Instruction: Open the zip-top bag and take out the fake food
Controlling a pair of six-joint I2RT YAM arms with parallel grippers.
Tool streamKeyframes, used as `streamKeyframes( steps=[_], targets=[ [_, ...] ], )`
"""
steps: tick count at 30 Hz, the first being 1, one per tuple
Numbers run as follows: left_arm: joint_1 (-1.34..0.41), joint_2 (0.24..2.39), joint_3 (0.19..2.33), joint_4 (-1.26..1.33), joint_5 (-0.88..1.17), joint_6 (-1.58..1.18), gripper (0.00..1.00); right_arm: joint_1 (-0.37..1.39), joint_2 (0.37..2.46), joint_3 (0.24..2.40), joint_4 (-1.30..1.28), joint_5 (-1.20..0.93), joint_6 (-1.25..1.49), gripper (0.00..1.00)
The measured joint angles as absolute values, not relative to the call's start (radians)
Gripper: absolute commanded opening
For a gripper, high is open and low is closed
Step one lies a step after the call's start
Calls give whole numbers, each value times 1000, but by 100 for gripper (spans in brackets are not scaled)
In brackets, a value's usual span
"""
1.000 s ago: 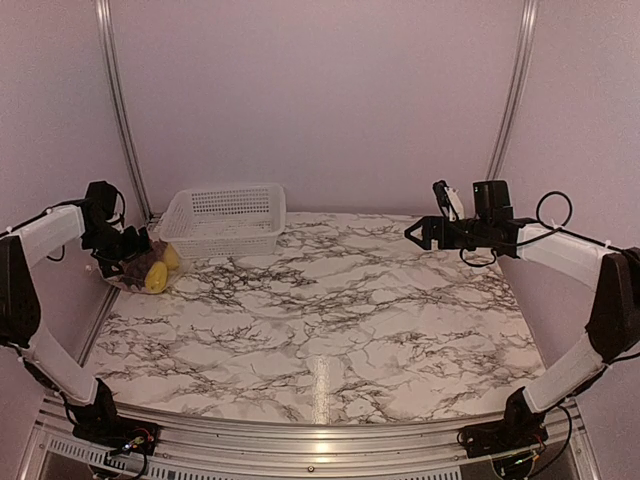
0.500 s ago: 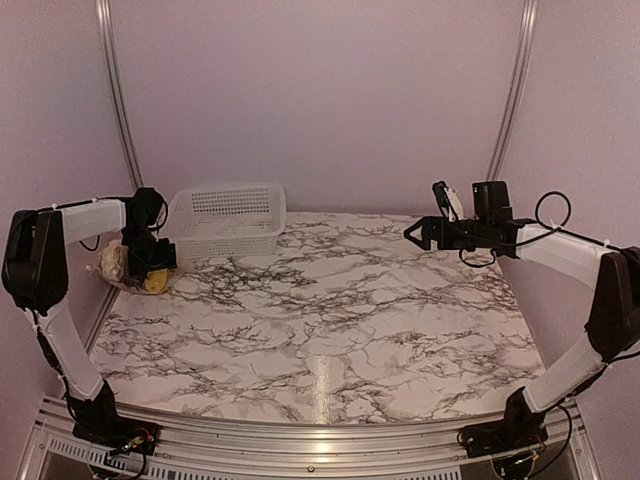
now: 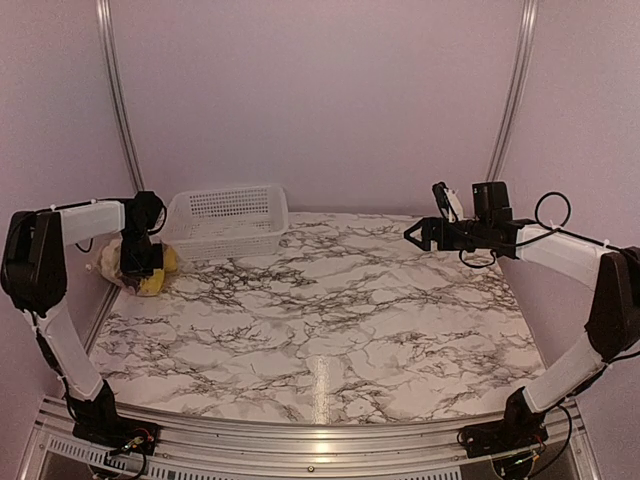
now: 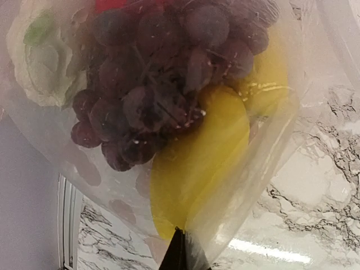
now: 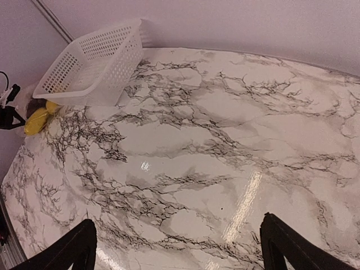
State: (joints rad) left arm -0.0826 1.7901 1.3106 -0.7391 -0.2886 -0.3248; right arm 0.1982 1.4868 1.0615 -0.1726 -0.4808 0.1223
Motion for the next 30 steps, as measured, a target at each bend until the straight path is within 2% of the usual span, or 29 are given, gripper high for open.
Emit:
streamKeyframes(
  steps=[16, 23, 27, 30],
  targets=[
    [-101, 1437, 1112, -1029, -389, -389, 0, 199, 1517, 1050, -135, -500, 131, 98],
    [-374, 1405, 1090, -1055, -159, -390, 0, 199, 1545, 1050, -134, -516, 130, 98],
    [-561, 1462, 1191, -1040, -28, -408, 0, 199, 1549, 1052, -134, -520, 130, 98],
    [-664, 1585, 1329, -1008, 39, -420, 0, 199, 1551, 1055, -134, -524, 130, 98]
  ],
)
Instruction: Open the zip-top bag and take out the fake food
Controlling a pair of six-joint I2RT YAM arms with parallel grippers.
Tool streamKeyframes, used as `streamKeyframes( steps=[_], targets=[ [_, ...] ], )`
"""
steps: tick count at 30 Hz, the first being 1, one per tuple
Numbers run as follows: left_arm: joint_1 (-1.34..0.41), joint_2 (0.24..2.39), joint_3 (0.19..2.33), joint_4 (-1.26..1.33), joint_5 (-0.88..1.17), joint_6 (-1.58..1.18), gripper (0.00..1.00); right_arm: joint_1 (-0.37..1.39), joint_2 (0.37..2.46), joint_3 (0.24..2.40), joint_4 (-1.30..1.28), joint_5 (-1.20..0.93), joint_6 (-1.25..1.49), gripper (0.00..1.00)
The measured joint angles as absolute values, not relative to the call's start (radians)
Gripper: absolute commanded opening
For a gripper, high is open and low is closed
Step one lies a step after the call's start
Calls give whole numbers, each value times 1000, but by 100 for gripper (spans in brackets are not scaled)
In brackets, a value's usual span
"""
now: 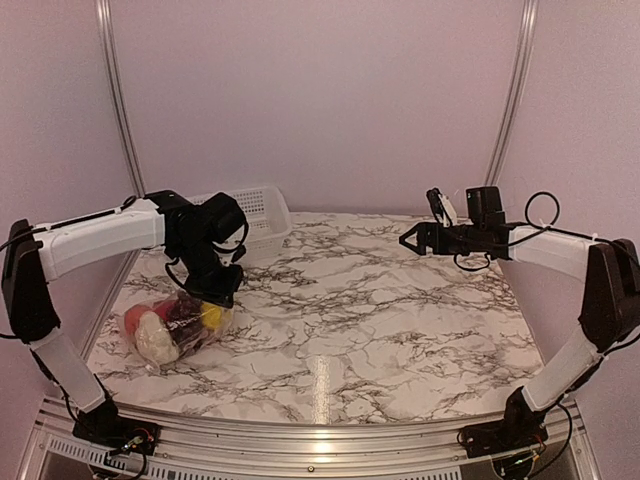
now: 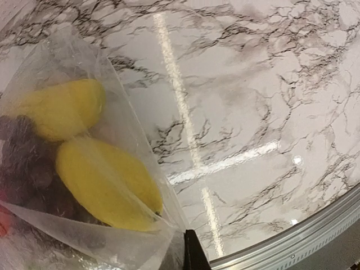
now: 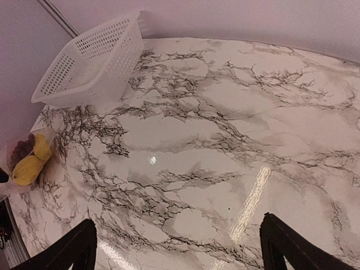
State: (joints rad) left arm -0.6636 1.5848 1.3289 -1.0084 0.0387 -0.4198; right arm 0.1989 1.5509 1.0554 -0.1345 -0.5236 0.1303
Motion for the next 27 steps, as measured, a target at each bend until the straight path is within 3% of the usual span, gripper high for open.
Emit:
streamKeyframes(
  steps=[10, 13, 15, 19, 27],
  targets=[
    [-957, 2186, 2006, -902, 170, -308, 3, 199, 1538, 1058, -151, -515, 127, 98],
    [-999, 2265, 2104, -873, 213, -276, 35, 199, 1519, 1058, -169, -511, 121, 98],
    [-1008, 2277, 2128, -860, 225, -265, 63, 199, 1509, 1058, -180, -512, 115, 98],
    [-995, 2224, 2081, -808, 219, -270, 74, 205, 1505, 1058, -203, -514, 95, 97],
    [-865, 1699, 1495, -628, 202, -403, 79, 293, 1505, 1077, -242, -508, 68, 95]
  ],
)
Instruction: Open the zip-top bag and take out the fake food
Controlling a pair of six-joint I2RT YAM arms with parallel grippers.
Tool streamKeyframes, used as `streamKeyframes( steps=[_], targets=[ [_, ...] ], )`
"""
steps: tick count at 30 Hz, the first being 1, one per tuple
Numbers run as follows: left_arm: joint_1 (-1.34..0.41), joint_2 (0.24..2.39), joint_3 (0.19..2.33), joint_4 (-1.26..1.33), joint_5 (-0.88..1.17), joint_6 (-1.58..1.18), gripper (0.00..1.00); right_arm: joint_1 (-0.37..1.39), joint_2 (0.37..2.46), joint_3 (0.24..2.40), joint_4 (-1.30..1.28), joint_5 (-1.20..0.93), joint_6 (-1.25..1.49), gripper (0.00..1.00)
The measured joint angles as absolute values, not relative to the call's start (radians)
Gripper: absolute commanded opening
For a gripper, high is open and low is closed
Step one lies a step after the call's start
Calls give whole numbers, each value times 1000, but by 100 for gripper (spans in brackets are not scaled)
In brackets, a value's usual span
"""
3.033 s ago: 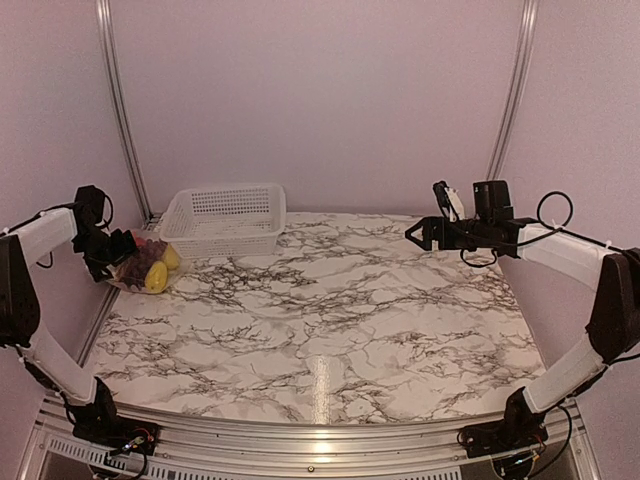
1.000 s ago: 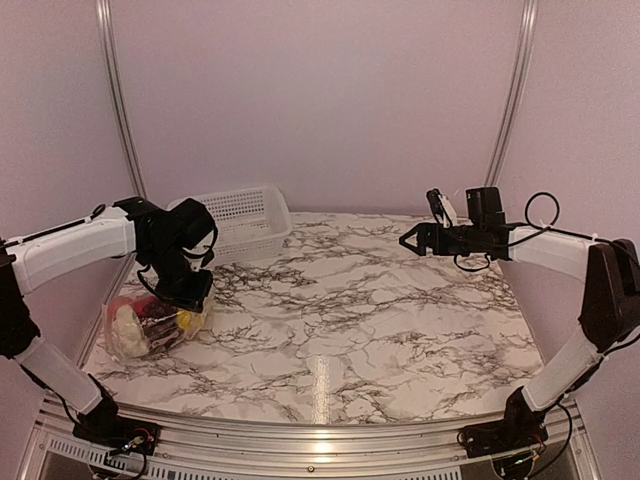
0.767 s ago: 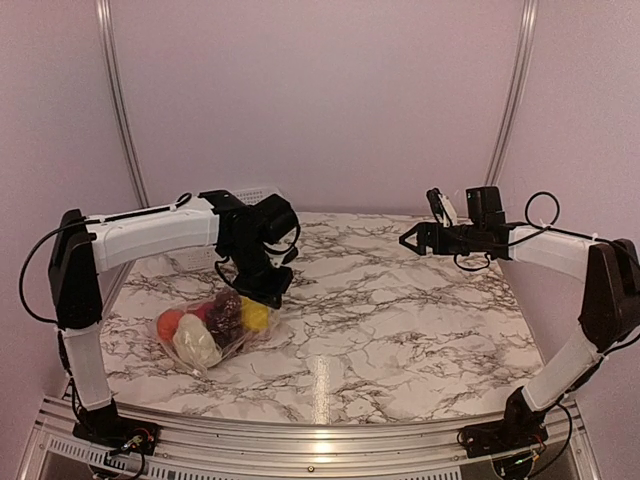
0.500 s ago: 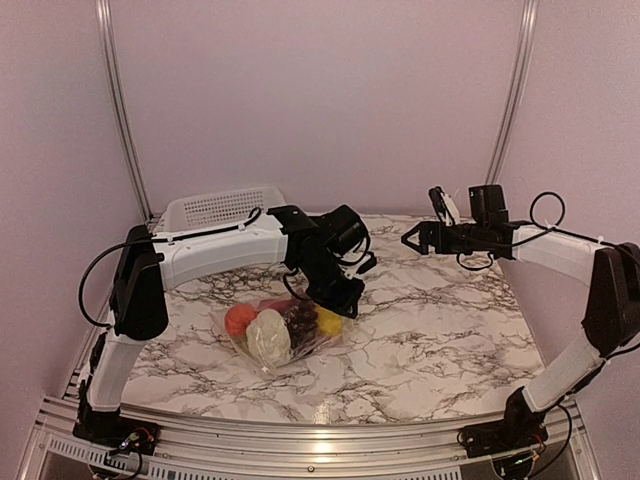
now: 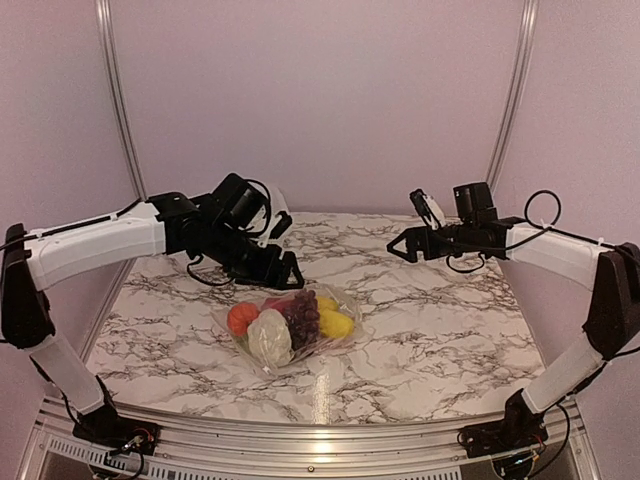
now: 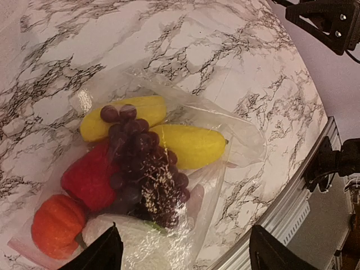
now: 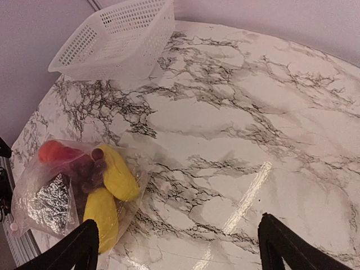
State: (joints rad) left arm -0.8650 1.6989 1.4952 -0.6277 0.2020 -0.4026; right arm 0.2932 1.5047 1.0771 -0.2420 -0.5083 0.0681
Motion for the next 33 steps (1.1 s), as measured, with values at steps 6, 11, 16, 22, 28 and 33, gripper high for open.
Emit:
streamKeyframes(
  steps=[6, 11, 16, 22, 28, 33],
  targets=[
    [-749, 1321, 1070, -542, 200, -558, 75, 450, 1534, 1201, -272, -483, 47, 92],
    [-667, 1148, 787, -492, 216, -728, 65, 578, 1610, 1309, -278, -461, 27, 90],
    [-645, 1132, 686, -435, 236, -839, 60, 668, 1699, 1348, -289, -458, 20, 89],
    [-636, 1209, 662, -353, 261, -899, 58, 745, 1776, 1362, -303, -458, 16, 86],
    [-636, 1298, 661, -265, 281, -921, 49, 765, 1790, 1360, -307, -456, 6, 85],
    [-636, 1356, 657, -218, 297, -941, 33, 764, 1792, 1326, -308, -427, -23, 84]
  ],
)
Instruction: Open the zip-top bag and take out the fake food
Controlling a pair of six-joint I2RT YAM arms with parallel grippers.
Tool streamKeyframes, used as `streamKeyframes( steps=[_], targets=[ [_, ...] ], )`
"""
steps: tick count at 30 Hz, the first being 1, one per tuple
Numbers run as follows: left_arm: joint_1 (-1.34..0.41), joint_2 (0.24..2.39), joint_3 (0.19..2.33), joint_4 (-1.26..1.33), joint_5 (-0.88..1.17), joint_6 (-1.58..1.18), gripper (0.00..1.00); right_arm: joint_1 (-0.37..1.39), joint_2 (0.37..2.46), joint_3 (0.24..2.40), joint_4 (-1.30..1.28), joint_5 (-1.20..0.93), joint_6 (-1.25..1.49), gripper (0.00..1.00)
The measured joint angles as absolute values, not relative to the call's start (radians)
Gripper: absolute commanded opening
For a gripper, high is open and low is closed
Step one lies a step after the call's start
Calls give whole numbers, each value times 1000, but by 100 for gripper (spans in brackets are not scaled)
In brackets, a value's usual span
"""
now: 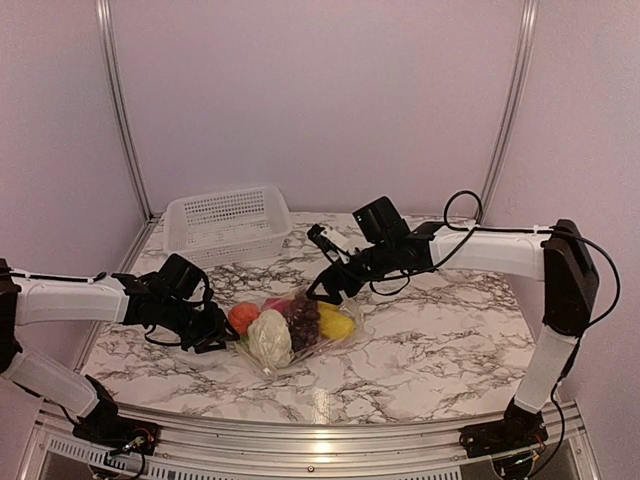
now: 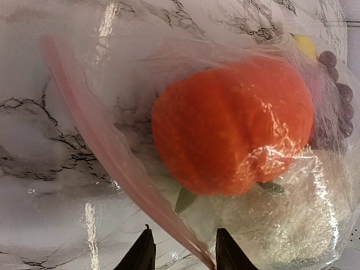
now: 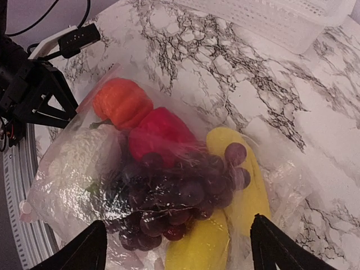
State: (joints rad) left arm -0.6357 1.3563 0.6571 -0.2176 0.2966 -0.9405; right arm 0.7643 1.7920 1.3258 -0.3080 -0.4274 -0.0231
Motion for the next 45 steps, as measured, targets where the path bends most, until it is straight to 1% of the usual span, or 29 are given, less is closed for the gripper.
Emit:
streamKeyframes(
  steps=[2, 3, 4, 5, 6, 14, 21, 29, 32, 37, 41, 45],
  targets=[
    [-636, 1355, 647, -206, 299, -944, 25, 764, 1803, 1310, -308, -416, -35, 84],
    [-636, 1353, 642, -203, 299, -948, 19, 763, 1812, 1304, -309, -411, -39, 83],
    [-636, 1349, 636, -199, 299, -952, 12, 762, 1822, 1301, -309, -407, -43, 83],
    [-636, 1343, 628, -197, 299, -953, 2, 760, 1832, 1297, -309, -400, -47, 83],
    [-636, 1338, 621, -195, 299, -955, 0, 759, 1841, 1295, -311, -396, -52, 83],
    [-636, 1295, 633, -207, 307, -950, 0, 739, 1851, 1308, -329, -382, -60, 84],
    [-636, 1290, 827, -279, 327, -865, 0, 736, 1821, 1452, -379, -386, -59, 85],
    [-659, 1284, 1015, -293, 365, -839, 0, 736, 1592, 1478, -380, -381, -56, 89],
    [-728, 1306, 1161, -352, 356, -775, 0, 736, 1504, 1479, -375, -387, -75, 89],
    [-814, 1367, 1351, -386, 356, -707, 0, 736, 1450, 1488, -397, -426, -113, 89],
    [-811, 1415, 1432, -423, 416, -648, 0, 736, 1379, 1475, -407, -437, -141, 92],
    [-811, 1485, 1540, -514, 491, -516, 0, 736, 1279, 1441, -405, -450, -190, 93]
  ],
)
